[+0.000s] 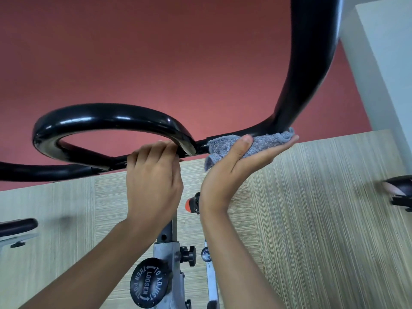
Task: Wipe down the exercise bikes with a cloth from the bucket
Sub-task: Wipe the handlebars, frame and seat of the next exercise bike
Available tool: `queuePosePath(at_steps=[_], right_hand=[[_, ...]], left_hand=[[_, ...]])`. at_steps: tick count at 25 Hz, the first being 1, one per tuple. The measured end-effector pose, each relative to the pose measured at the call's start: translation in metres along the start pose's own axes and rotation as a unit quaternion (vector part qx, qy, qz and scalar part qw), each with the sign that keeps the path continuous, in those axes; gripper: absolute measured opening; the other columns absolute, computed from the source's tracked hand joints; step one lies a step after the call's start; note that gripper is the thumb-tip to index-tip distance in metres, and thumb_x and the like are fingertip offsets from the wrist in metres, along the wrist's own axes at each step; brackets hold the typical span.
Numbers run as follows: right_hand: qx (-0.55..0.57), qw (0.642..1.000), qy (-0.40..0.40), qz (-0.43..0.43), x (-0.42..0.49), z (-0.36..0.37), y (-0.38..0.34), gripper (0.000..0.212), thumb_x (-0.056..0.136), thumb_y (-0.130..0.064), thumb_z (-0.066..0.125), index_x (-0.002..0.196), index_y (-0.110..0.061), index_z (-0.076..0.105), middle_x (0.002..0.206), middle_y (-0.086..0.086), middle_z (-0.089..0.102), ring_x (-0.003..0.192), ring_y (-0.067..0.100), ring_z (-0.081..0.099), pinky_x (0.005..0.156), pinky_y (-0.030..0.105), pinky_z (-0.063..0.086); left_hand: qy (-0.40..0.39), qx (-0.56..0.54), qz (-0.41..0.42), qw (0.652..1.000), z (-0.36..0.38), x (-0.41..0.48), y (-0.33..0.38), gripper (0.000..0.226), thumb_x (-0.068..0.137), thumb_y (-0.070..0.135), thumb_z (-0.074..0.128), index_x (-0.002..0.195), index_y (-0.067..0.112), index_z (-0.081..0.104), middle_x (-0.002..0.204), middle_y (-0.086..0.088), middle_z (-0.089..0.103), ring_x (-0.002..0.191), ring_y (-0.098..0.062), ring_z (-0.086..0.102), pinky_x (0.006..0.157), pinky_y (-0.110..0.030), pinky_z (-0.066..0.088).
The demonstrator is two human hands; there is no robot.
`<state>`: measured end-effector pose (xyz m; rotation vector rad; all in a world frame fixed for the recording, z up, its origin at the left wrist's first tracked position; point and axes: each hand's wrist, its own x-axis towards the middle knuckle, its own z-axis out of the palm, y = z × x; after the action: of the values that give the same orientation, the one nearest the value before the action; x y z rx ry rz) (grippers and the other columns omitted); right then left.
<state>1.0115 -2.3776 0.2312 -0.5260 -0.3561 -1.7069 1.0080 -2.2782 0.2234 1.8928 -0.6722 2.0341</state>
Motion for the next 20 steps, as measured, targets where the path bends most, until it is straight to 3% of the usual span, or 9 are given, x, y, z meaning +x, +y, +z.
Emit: queuePosePath(at_steps=[5, 9, 12, 15, 18, 20], right_hand=[[0.001, 0.997, -0.023, 0.074, -0.036, 0.017, -0.005, 0.069, 0.109, -0.023, 0.036, 0.156, -0.029, -0.014, 0.148, -0.039, -0.008, 0.141, -0.021, -0.011, 0.111, 0.0, 0.005], [0.004, 0.994, -0.036, 0.108, -0.038, 0.015, -0.011, 0.07, 0.108, -0.031, 0.035, 0.157, -0.032, -0.014, 0.15, -0.04, -0.013, 0.144, -0.018, -0.012, 0.114, 0.003, 0.004], [-0.015, 0.996, 0.005, 0.092, -0.017, 0.01, -0.015, 0.07, 0.109, -0.032, 0.034, 0.157, -0.028, -0.018, 0.154, -0.03, -0.016, 0.146, -0.014, -0.013, 0.117, 0.007, 0.004], [-0.018, 0.993, -0.021, 0.115, -0.023, 0.014, -0.02, 0.072, 0.108, -0.035, 0.034, 0.156, -0.03, -0.02, 0.153, -0.03, -0.02, 0.145, -0.014, -0.015, 0.115, 0.004, 0.004], [-0.008, 0.987, -0.063, 0.146, -0.025, -0.002, -0.025, 0.071, 0.106, -0.043, 0.037, 0.155, -0.043, -0.015, 0.155, -0.034, -0.015, 0.15, -0.008, -0.004, 0.125, 0.025, 0.012], [-0.036, 0.985, -0.118, 0.123, -0.033, -0.032, -0.032, 0.065, 0.105, -0.045, 0.041, 0.154, -0.052, -0.002, 0.158, -0.036, 0.0, 0.151, -0.004, 0.012, 0.125, 0.039, 0.024]], left_hand=[[-0.061, -0.069, -0.009, 0.996, -0.013, 0.004, -0.002, 0.024, 0.093, 0.019, 0.034, 0.089, 0.018, 0.058, 0.083, 0.006, 0.056, 0.084, -0.026, 0.055, 0.074, -0.036, 0.033], [-0.103, -0.182, 0.023, 0.978, -0.031, 0.007, -0.011, 0.031, 0.094, 0.016, 0.036, 0.082, 0.044, 0.045, 0.073, 0.021, 0.047, 0.073, -0.003, 0.047, 0.067, -0.026, 0.033], [-0.09, -0.168, 0.021, 0.981, -0.027, 0.007, -0.011, 0.031, 0.091, 0.014, 0.035, 0.098, 0.029, 0.061, 0.073, 0.02, 0.043, 0.073, -0.004, 0.044, 0.069, -0.032, 0.033], [-0.062, -0.161, -0.011, 0.985, -0.023, 0.005, -0.007, 0.034, 0.088, 0.011, 0.037, 0.103, 0.017, 0.066, 0.067, 0.023, 0.037, 0.068, 0.001, 0.042, 0.069, -0.032, 0.028], [-0.065, -0.156, -0.014, 0.986, -0.023, 0.005, -0.004, 0.038, 0.087, 0.011, 0.036, 0.106, 0.018, 0.068, 0.066, 0.026, 0.034, 0.067, 0.005, 0.041, 0.07, -0.031, 0.027], [-0.073, -0.142, -0.004, 0.987, -0.025, 0.005, -0.005, 0.041, 0.089, 0.014, 0.034, 0.111, 0.02, 0.068, 0.069, 0.025, 0.037, 0.071, 0.002, 0.044, 0.074, -0.033, 0.033]])
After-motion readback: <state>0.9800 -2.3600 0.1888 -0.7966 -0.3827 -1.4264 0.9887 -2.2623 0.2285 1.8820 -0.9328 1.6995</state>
